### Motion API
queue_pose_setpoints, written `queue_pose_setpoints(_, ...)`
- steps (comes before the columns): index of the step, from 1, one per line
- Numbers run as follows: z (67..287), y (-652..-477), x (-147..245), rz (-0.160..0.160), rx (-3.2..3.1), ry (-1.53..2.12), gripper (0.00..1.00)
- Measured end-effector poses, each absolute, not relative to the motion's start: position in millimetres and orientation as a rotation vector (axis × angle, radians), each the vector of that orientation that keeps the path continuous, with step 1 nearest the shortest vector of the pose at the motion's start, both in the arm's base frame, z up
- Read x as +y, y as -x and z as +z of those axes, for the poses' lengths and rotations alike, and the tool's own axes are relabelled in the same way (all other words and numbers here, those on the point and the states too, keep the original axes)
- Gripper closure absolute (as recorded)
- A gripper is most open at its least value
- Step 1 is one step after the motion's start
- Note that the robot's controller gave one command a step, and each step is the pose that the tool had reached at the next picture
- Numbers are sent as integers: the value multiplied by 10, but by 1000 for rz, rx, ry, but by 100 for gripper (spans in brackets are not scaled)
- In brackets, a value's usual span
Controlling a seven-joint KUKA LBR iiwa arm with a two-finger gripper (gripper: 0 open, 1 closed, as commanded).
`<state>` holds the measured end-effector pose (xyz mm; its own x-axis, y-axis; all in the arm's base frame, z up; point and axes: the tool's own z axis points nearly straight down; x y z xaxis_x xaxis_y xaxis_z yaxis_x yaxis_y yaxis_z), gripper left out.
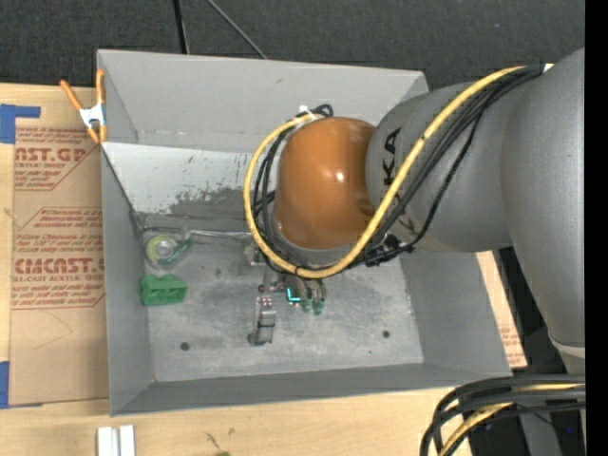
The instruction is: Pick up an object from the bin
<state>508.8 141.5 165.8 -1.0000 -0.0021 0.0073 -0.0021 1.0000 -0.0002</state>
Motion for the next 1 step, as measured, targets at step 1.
queue_pose_setpoints(1, 829, -5395, 2015, -3, -3137, -59, 0)
